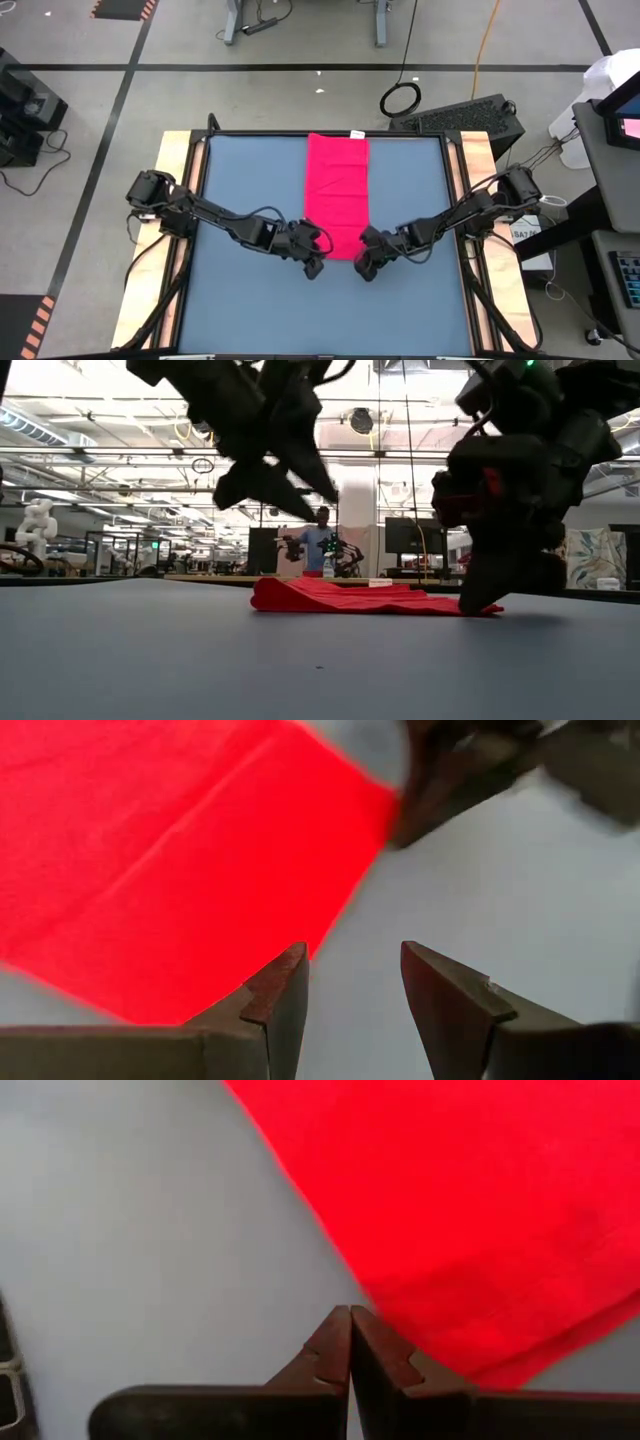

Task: Roll towel
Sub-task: Roll the red towel

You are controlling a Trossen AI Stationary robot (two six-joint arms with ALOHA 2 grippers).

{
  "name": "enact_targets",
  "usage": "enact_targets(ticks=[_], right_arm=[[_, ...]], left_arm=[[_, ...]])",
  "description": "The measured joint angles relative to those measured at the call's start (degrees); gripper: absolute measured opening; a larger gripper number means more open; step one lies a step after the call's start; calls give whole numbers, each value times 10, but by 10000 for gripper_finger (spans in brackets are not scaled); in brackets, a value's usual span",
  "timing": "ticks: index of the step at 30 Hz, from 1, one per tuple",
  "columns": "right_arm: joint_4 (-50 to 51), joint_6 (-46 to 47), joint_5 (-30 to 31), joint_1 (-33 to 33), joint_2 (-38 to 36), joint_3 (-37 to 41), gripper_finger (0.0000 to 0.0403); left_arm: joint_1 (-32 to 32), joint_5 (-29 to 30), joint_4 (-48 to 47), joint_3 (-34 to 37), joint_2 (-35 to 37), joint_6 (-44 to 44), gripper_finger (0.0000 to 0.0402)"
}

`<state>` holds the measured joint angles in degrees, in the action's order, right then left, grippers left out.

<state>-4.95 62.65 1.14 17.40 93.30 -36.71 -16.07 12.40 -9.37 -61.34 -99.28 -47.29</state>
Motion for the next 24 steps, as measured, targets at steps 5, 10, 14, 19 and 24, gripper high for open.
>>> enact_targets(ticks=[5, 10, 14, 19, 24], right_arm=[[-11, 17, 1, 12, -2, 0, 0], [-17, 33, -6, 8, -31, -1, 0], [27, 42, 6, -11, -74, -1, 0], [115, 32, 35, -43, -85, 0, 0], [99, 10, 2, -62, -51, 0, 0]], left_arm=[[-9, 27, -28, 0, 0, 36, 166], [-10, 28, -32, 0, 0, 43, 166], [-15, 29, -32, 0, 0, 42, 166], [-15, 39, -7, 27, 0, 42, 166], [-9, 41, 59, 84, 0, 27, 166]])
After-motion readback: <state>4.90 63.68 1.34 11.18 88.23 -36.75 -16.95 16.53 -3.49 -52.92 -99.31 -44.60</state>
